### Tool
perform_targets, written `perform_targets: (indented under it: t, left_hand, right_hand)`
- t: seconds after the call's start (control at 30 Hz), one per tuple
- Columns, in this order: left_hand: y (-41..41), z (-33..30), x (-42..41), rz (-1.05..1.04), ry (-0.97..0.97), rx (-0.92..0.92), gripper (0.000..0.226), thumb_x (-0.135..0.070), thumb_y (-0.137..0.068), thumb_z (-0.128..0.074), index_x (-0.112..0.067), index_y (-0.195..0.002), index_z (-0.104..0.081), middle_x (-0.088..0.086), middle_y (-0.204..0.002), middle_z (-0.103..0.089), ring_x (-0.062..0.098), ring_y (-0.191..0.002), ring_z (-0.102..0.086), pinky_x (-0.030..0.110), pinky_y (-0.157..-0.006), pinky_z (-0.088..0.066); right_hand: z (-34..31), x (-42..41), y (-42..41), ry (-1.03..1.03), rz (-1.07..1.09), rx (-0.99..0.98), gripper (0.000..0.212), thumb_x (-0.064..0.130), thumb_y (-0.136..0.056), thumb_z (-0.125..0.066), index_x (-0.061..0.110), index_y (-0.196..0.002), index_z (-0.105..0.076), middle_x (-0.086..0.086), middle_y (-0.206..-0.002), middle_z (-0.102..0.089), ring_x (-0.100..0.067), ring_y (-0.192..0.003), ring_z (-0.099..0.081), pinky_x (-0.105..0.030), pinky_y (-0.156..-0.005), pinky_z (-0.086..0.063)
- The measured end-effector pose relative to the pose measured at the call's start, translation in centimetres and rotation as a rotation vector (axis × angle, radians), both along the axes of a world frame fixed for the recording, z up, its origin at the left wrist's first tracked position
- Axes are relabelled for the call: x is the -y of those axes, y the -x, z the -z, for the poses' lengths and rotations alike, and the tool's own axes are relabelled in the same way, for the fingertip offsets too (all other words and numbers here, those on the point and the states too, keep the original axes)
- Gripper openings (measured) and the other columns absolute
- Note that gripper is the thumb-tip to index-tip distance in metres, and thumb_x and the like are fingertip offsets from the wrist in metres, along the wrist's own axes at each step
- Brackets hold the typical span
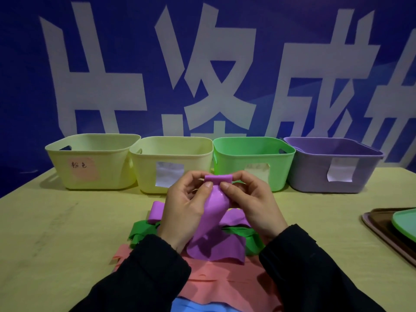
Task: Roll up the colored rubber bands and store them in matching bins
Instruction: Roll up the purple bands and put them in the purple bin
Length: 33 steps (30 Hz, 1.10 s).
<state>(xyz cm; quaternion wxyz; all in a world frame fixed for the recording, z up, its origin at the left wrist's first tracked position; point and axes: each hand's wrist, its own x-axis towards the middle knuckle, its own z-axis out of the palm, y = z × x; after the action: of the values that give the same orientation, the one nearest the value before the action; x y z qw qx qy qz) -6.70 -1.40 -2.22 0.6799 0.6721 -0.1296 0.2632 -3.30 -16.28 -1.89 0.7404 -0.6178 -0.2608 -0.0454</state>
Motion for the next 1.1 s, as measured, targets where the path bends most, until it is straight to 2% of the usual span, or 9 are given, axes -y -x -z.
perform_targets:
  t: [0.1, 0.23, 0.3, 0.37, 0.5, 0.63, 0.77, 0.97, 1.1]
  left_hand:
    - [0.11, -0.13, -0.13, 0.012, -0.019, 0.016, 0.022, 0.002, -0.096, -0.062, -0.019, -0.101, -0.068, -0.003, -0.096, -0.074, 0.010, -0.092, -0.070, 0.024, -0.082, -0.055]
    - [-0.11, 0.09, 0.00, 0.000, -0.007, -0.004, 0.016, -0.010, -0.092, -0.065, -0.023, -0.102, -0.068, 0.000, -0.095, -0.074, 0.013, -0.092, -0.069, 0.026, -0.081, -0.055]
    - [-0.29, 0.37, 0.07, 0.000, 0.010, -0.037, 0.018, -0.020, -0.088, -0.065, -0.020, -0.105, -0.068, 0.002, -0.097, -0.074, 0.015, -0.092, -0.070, 0.027, -0.082, -0.056]
    - [-0.47, 0.52, 0.04, 0.008, 0.025, -0.075, 0.024, -0.022, -0.088, -0.066, -0.014, -0.110, -0.069, 0.008, -0.102, -0.074, 0.023, -0.097, -0.071, 0.035, -0.086, -0.058]
    - [-0.41, 0.50, -0.14, 0.077, 0.015, -0.136, 0.020, -0.019, -0.094, -0.067, -0.012, -0.112, -0.073, 0.012, -0.103, -0.076, 0.036, -0.101, -0.070, 0.049, -0.091, -0.057]
    - [-0.25, 0.41, -0.01, 0.030, 0.006, -0.125, 0.015, -0.011, -0.097, -0.066, -0.012, -0.108, -0.075, 0.010, -0.101, -0.077, 0.027, -0.098, -0.073, 0.040, -0.088, -0.058]
    - [-0.27, 0.27, 0.19, 0.004, 0.045, -0.122, 0.009, -0.008, -0.095, -0.068, -0.015, -0.098, -0.074, 0.006, -0.094, -0.076, 0.014, -0.086, -0.067, 0.034, -0.085, -0.056]
    - [-0.32, 0.19, 0.06, 0.026, 0.100, -0.078, 0.009, -0.009, -0.094, -0.069, -0.017, -0.092, -0.072, -0.006, -0.082, -0.074, 0.008, -0.080, -0.067, 0.024, -0.076, -0.055]
    - [-0.17, -0.24, 0.06, 0.032, 0.132, -0.045, 0.005, -0.010, -0.092, -0.071, -0.014, -0.090, -0.071, -0.007, -0.078, -0.072, 0.008, -0.076, -0.065, 0.023, -0.072, -0.054]
  right_hand:
    - [-0.13, 0.05, 0.23, -0.032, -0.026, -0.055, 0.012, 0.002, -0.093, -0.063, 0.012, -0.099, -0.064, -0.019, -0.072, -0.059, -0.020, -0.061, -0.053, -0.026, -0.056, -0.051]
    - [-0.27, 0.03, 0.28, -0.022, -0.013, -0.083, 0.009, 0.003, -0.094, -0.061, 0.008, -0.101, -0.060, -0.019, -0.074, -0.057, -0.017, -0.057, -0.053, -0.024, -0.053, -0.052]
    - [-0.07, -0.06, 0.25, -0.020, -0.011, -0.080, 0.008, 0.001, -0.094, -0.060, 0.005, -0.102, -0.060, -0.015, -0.068, -0.057, -0.014, -0.054, -0.055, -0.023, -0.053, -0.053]
    - [0.01, -0.10, 0.20, -0.021, -0.014, -0.083, 0.008, 0.000, -0.095, -0.059, 0.004, -0.102, -0.059, -0.008, -0.064, -0.058, -0.011, -0.053, -0.057, -0.021, -0.052, -0.052]
    - [0.14, -0.18, 0.09, -0.029, -0.015, -0.084, 0.007, 0.003, -0.095, -0.061, 0.003, -0.101, -0.062, -0.012, -0.069, -0.061, -0.011, -0.054, -0.059, -0.022, -0.053, -0.053]
    - [0.12, -0.28, 0.18, -0.014, 0.019, -0.104, 0.009, 0.006, -0.093, -0.065, 0.001, -0.100, -0.064, -0.008, -0.068, -0.068, -0.013, -0.056, -0.062, -0.023, -0.052, -0.054]
    - [0.11, -0.37, 0.36, 0.038, 0.016, -0.073, 0.002, 0.003, -0.093, -0.064, 0.004, -0.095, -0.065, 0.002, -0.066, -0.071, -0.006, -0.057, -0.064, -0.020, -0.053, -0.053]
    - [0.20, -0.59, 0.62, 0.055, -0.084, 0.021, 0.024, -0.001, -0.095, -0.059, -0.001, -0.118, -0.065, -0.003, -0.088, -0.074, -0.010, -0.077, -0.069, -0.024, -0.066, -0.055]
    - [0.06, -0.64, 0.52, 0.063, -0.120, 0.079, 0.029, -0.003, -0.096, -0.056, -0.001, -0.124, -0.063, -0.002, -0.099, -0.075, -0.012, -0.088, -0.068, -0.027, -0.078, -0.056]
